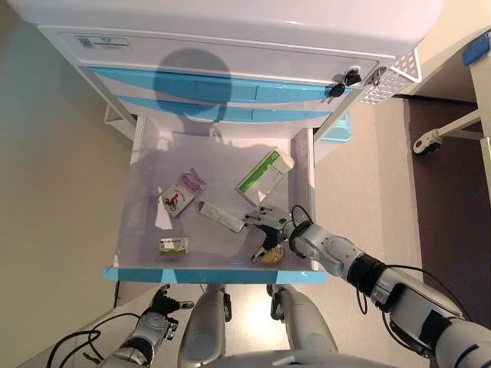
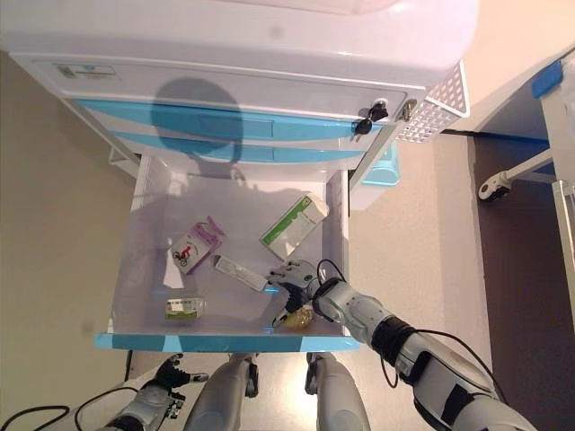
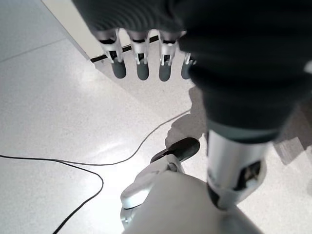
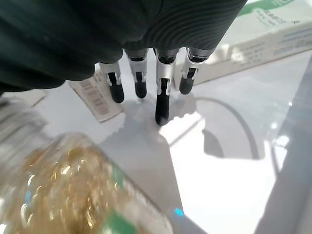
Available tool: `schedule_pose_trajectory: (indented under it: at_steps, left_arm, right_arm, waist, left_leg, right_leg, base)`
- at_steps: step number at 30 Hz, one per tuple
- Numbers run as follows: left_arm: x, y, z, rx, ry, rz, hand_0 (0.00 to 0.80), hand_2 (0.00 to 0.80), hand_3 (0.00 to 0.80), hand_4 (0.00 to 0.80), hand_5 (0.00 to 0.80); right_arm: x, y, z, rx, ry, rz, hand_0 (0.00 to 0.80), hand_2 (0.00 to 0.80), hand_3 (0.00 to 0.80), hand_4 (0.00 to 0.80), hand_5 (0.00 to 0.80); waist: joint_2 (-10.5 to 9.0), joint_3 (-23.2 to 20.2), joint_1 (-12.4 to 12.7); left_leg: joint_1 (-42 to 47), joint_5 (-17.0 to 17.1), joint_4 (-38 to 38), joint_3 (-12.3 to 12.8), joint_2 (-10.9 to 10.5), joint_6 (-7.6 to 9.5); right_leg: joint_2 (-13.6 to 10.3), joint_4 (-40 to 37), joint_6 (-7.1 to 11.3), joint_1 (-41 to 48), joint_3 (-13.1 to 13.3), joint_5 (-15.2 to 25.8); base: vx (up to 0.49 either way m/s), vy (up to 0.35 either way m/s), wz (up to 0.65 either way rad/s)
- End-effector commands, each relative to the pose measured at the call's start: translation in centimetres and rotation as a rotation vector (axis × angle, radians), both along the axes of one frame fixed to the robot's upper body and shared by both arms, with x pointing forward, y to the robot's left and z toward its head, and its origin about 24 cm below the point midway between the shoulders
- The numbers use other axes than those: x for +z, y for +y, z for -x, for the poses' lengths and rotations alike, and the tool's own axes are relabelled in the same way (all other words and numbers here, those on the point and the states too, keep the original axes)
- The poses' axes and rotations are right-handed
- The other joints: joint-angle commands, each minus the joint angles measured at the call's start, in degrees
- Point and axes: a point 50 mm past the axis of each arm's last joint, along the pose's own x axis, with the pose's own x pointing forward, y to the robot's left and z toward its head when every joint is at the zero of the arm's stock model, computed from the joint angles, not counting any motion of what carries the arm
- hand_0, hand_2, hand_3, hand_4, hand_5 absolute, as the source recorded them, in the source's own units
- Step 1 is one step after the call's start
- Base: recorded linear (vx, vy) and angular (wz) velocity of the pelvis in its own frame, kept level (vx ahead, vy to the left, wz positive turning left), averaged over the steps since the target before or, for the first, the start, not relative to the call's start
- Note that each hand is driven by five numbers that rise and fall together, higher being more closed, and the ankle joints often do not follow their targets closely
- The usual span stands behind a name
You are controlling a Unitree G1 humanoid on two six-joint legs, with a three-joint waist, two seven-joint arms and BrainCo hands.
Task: Open the drawer and pick up the medicine
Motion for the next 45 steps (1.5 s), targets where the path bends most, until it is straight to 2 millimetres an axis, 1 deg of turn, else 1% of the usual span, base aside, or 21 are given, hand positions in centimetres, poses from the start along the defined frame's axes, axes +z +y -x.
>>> schedule_pose_trajectory:
  at_steps: [1, 4, 6, 13, 19, 20, 25, 26, 27, 28, 29, 30, 33, 34, 35, 36, 37, 40, 41, 42, 45]
  left_arm:
    - [0.1, -0.1, -0.3, 0.026, -0.016, -0.010, 0.000, 0.000, 0.000, 0.000, 0.000]
    - [0.1, -0.1, -0.4, 0.031, -0.029, -0.016, 0.000, 0.000, 0.000, 0.000, 0.000]
    - [0.1, -0.2, -0.5, 0.030, -0.032, -0.022, 0.000, 0.000, 0.000, 0.000, 0.000]
    - [0.0, -0.6, -0.4, 0.021, -0.032, -0.026, 0.000, 0.000, 0.000, 0.000, 0.000]
    - [-0.1, -0.6, -0.2, 0.027, -0.025, -0.029, 0.000, 0.000, 0.000, 0.000, 0.000]
    - [-0.1, -0.6, -0.1, 0.033, -0.023, -0.028, 0.000, 0.000, 0.000, 0.000, 0.000]
    - [-0.2, -0.4, 0.2, 0.035, -0.009, -0.027, 0.000, 0.000, 0.000, 0.000, 0.000]
    - [-0.2, -0.2, 0.3, 0.040, -0.004, -0.030, 0.000, 0.000, 0.000, 0.000, 0.000]
    - [-0.2, -0.3, 0.3, 0.039, -0.003, -0.029, 0.000, 0.000, 0.000, 0.000, 0.000]
    - [-0.3, -0.2, 0.4, 0.040, 0.000, -0.027, 0.000, 0.000, 0.000, 0.000, 0.000]
    - [-0.3, -0.2, 0.5, 0.044, 0.003, -0.026, 0.000, 0.000, 0.000, 0.000, 0.000]
    - [-0.3, -0.1, 0.6, 0.043, 0.011, -0.024, 0.000, 0.000, 0.000, 0.000, 0.000]
    - [-0.3, 0.0, 0.7, 0.039, 0.018, -0.026, 0.000, 0.000, 0.000, 0.000, 0.000]
    - [-0.4, 0.2, 0.9, 0.037, 0.030, -0.024, 0.000, 0.000, 0.000, 0.000, 0.000]
    - [-0.4, 0.2, 0.9, 0.037, 0.030, -0.024, 0.000, 0.000, 0.000, 0.000, 0.000]
    - [-0.4, 0.3, 1.0, 0.031, 0.042, -0.019, 0.000, 0.000, 0.000, 0.000, 0.000]
    - [-0.4, 0.4, 1.1, 0.032, 0.048, -0.019, 0.000, 0.000, 0.000, 0.000, 0.000]
    - [-0.5, 0.6, 1.2, 0.032, 0.060, -0.012, 0.000, 0.000, 0.000, 0.000, 0.000]
    - [-0.4, 0.8, 1.2, 0.035, 0.062, -0.007, 0.000, 0.000, 0.000, 0.000, 0.000]
    - [-0.4, 0.8, 1.2, 0.035, 0.062, -0.007, 0.000, 0.000, 0.000, 0.000, 0.000]
    - [-0.2, 1.1, 0.9, 0.036, 0.050, -0.002, 0.000, 0.000, 0.000, 0.000, 0.000]
  right_arm:
    - [-1.1, 0.3, 1.2, 0.033, 0.012, 0.018, 0.000, 0.000, 0.000, 0.000, 0.000]
    - [0.2, 0.8, 1.0, 0.028, -0.022, -0.087, 0.000, 0.000, 0.000, 0.000, 0.000]
    - [0.3, 0.7, 1.0, 0.026, -0.033, -0.101, 0.000, 0.000, 0.000, 0.000, 0.000]
    - [0.5, 1.6, 0.8, 0.025, -0.038, -0.140, 0.000, 0.000, 0.000, 0.000, 0.000]
    - [1.3, 1.5, 0.6, -0.020, -0.009, -0.245, 0.000, 0.000, 0.000, 0.000, 0.000]
    - [1.7, 1.3, 0.6, -0.035, 0.007, -0.275, 0.000, 0.000, 0.000, 0.000, 0.000]
    - [2.5, 0.1, 0.3, -0.074, 0.011, -0.299, 0.000, 0.000, 0.000, 0.000, 0.000]
    - [2.8, -0.7, 0.1, -0.092, 0.001, -0.307, 0.000, 0.000, 0.000, 0.000, 0.000]
    - [2.9, -0.7, 0.1, -0.093, 0.001, -0.306, 0.000, 0.000, 0.000, 0.000, 0.000]
    - [3.0, -1.2, 0.0, -0.107, -0.004, -0.302, 0.000, 0.000, 0.000, 0.000, 0.000]
    - [3.0, -1.6, 0.0, -0.118, -0.005, -0.298, 0.000, 0.000, 0.000, 0.000, 0.000]
    - [2.8, -2.4, -0.2, -0.149, -0.005, -0.274, 0.000, 0.000, 0.000, 0.000, 0.000]
    - [2.5, -2.9, -0.1, -0.169, 0.012, -0.250, 0.000, 0.000, 0.000, 0.000, 0.000]
    - [1.7, -3.3, 0.1, -0.195, 0.053, -0.207, 0.000, 0.000, 0.000, 0.000, 0.000]
    - [1.7, -3.3, 0.1, -0.195, 0.054, -0.207, 0.000, 0.000, 0.000, 0.000, 0.000]
    - [0.6, -3.5, 0.6, -0.216, 0.121, -0.187, 0.000, 0.000, 0.000, 0.000, 0.000]
    - [0.2, -3.6, 0.9, -0.222, 0.151, -0.184, 0.000, 0.000, 0.000, 0.000, 0.000]
    - [0.0, -3.5, 1.4, -0.216, 0.204, -0.189, 0.000, 0.000, 0.000, 0.000, 0.000]
    - [0.7, -3.2, 1.8, -0.175, 0.225, -0.208, 0.000, 0.000, 0.000, 0.000, 0.000]
    - [0.7, -3.2, 1.8, -0.175, 0.225, -0.207, 0.000, 0.000, 0.000, 0.000, 0.000]
    - [2.1, -2.6, 2.2, -0.109, 0.249, -0.247, 0.000, 0.000, 0.000, 0.000, 0.000]
  waist:
    - [-1.45, 1.24, 0.50]
    - [-1.42, 1.39, 0.46]
    - [-1.39, 1.44, 0.45]
    - [-0.90, 1.29, 0.64]
    - [-0.98, 1.17, 0.53]
    - [-1.06, 1.11, 0.44]
    - [-1.33, 0.88, 0.12]
    - [-1.46, 0.83, -0.06]
    - [-1.44, 0.83, -0.03]
    - [-1.51, 0.79, -0.11]
    - [-1.57, 0.75, -0.18]
    - [-1.75, 0.63, -0.24]
    - [-1.92, 0.55, -0.29]
    - [-1.97, 0.51, -0.32]
    - [-1.98, 0.50, -0.32]
    - [-2.00, 0.32, -0.35]
    - [-1.99, 0.29, -0.43]
    - [-2.05, 0.09, -0.49]
    - [-2.15, 0.04, -0.46]
    - [-2.13, 0.04, -0.46]
    - [-2.22, 0.13, -0.38]
  left_leg:
    - [-1.18, -1.54, 0.90, 0.01, -3.03, 0.43]
    - [-1.31, -1.53, 0.98, 0.13, -3.01, 0.43]
    - [-1.32, -1.50, 0.96, 0.24, -2.94, 0.38]
    - [-1.42, -1.57, 1.09, 0.22, -2.94, 0.41]
    - [-1.53, -1.62, 1.18, 0.31, -2.83, 0.42]
    - [-1.51, -1.63, 1.13, 0.35, -2.85, 0.45]
    - [-1.56, -1.62, 1.06, 0.59, -2.79, 0.46]
    - [-1.49, -1.64, 1.02, 0.62, -2.75, 0.46]
    - [-1.48, -1.63, 1.02, 0.62, -2.75, 0.46]
    - [-1.47, -1.64, 1.02, 0.61, -2.69, 0.45]
    - [-1.48, -1.64, 1.07, 0.65, -2.65, 0.43]
    - [-1.48, -1.68, 1.10, 0.62, -2.61, 0.42]
    - [-1.49, -1.75, 1.14, 0.59, -2.58, 0.43]
    - [-1.49, -1.78, 1.14, 0.59, -2.57, 0.43]
    - [-1.50, -1.79, 1.14, 0.58, -2.57, 0.43]
    - [-1.50, -1.83, 1.13, 0.52, -2.58, 0.45]
    - [-1.48, -1.84, 1.10, 0.56, -2.57, 0.44]
    - [-1.45, -1.85, 1.08, 0.49, -2.54, 0.44]
    - [-1.45, -1.83, 1.06, 0.47, -2.56, 0.46]
    - [-1.45, -1.82, 1.06, 0.47, -2.56, 0.46]
    - [-1.36, -1.66, 0.95, 0.43, -2.51, 0.39]
  right_leg:
    - [-1.81, -2.01, 2.95, -3.91, 2.51, 7.84]
    - [-1.81, -2.03, 3.02, -3.98, 2.52, 7.92]
    - [-1.80, -2.02, 3.01, -4.04, 2.53, 7.94]
    - [-1.77, -2.01, 2.93, -4.33, 2.58, 7.91]
    - [-1.73, -2.04, 2.95, -4.53, 2.69, 8.01]
    - [-1.67, -2.00, 2.92, -4.54, 2.73, 7.99]
    - [-1.68, -2.00, 2.92, -4.54, 2.76, 8.00]
    - [-1.65, -1.97, 2.90, -4.56, 2.77, 7.99]
    - [-1.65, -1.96, 2.90, -4.56, 2.77, 7.99]
    - [-1.63, -1.93, 2.91, -4.58, 2.73, 7.98]
    - [-1.63, -1.91, 2.90, -4.57, 2.71, 7.96]
    - [-1.59, -1.87, 2.86, -4.54, 2.72, 7.92]
    - [-1.55, -1.81, 2.84, -4.59, 2.78, 7.90]
    - [-1.55, -1.78, 2.83, -4.59, 2.76, 7.88]
    - [-1.55, -1.79, 2.83, -4.59, 2.75, 7.88]
    - [-1.54, -1.82, 2.79, -4.53, 2.70, 7.82]
    - [-1.53, -1.83, 2.78, -4.54, 2.69, 7.81]
    - [-1.57, -1.97, 2.76, -4.41, 2.70, 7.74]
    - [-1.54, -1.99, 2.74, -4.31, 2.73, 7.67]
    - [-1.54, -1.99, 2.74, -4.31, 2.73, 7.67]
    - [-1.47, -2.07, 2.77, -4.29, 2.73, 7.69]
  base:
    - [0.000, 0.000, 0.00]
    - [0.000, 0.000, 0.00]
    - [0.000, 0.000, 0.00]
    - [0.000, 0.000, 0.00]
    - [0.000, 0.000, 0.00]
    - [0.000, 0.000, 0.00]
    - [0.000, 0.000, 0.00]
    - [0.000, 0.000, 0.00]
    - [0.000, 0.000, 0.00]
    - [0.000, 0.000, 0.00]
    - [0.000, 0.000, 0.00]
    - [0.000, 0.000, 0.00]
    - [0.000, 0.000, 0.00]
    - [0.000, 0.000, 0.00]
    - [0.000, 0.000, 0.00]
    - [0.000, 0.000, 0.00]
    - [0.000, 0.000, 0.00]
    - [0.000, 0.000, 0.00]
    - [0.000, 0.000, 0.00]
    - [0.000, 0.000, 0.00]
    - [0.000, 0.000, 0.00]
